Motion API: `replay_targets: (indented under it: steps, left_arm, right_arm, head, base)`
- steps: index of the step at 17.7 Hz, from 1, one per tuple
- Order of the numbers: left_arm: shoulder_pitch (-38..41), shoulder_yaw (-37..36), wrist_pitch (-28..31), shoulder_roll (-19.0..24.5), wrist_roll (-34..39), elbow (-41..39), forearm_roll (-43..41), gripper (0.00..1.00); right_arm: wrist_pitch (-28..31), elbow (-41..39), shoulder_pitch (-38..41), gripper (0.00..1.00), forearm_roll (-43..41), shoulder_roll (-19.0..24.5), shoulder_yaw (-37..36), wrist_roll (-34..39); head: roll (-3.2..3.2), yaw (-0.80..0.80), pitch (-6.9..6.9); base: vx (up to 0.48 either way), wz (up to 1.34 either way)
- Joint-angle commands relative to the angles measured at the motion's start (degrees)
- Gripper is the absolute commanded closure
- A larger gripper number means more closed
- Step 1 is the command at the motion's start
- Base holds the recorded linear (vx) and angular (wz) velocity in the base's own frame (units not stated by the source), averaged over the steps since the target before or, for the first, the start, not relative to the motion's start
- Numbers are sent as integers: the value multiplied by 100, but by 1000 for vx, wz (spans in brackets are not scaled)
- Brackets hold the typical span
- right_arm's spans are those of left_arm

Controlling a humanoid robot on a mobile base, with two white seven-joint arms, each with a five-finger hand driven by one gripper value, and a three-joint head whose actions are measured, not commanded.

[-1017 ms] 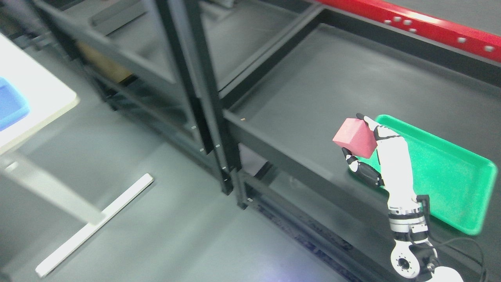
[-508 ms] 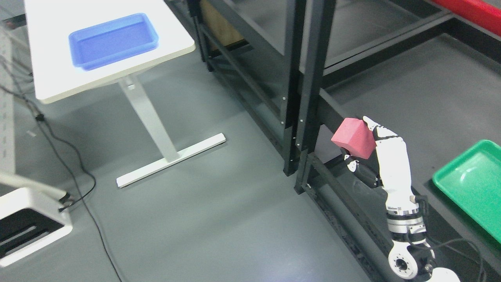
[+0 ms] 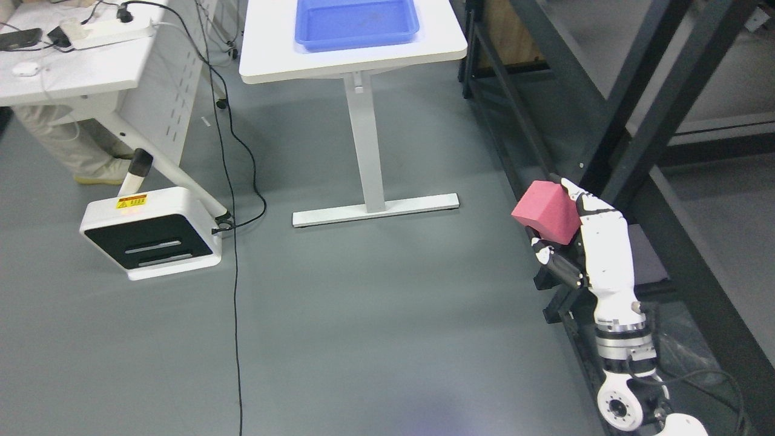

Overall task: Pick pink block from left shelf to tray
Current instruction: 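Turn and drive to the white table holding the cube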

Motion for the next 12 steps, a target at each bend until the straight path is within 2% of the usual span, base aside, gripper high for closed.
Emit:
replay_targets:
  steps: [1, 12]
  left_arm:
    - [-166, 0, -2, 100, 5, -100, 0, 0]
    - [-166, 0, -2, 100, 5, -100, 0, 0]
  right_arm:
    - [-23, -14, -7, 96, -11, 26, 42, -9]
    - [-313, -14, 29, 95, -20, -53, 209, 0]
  head:
    - [0, 0, 0]
    - [0, 0, 0]
  base:
    - [1, 404]
    - [84, 280]
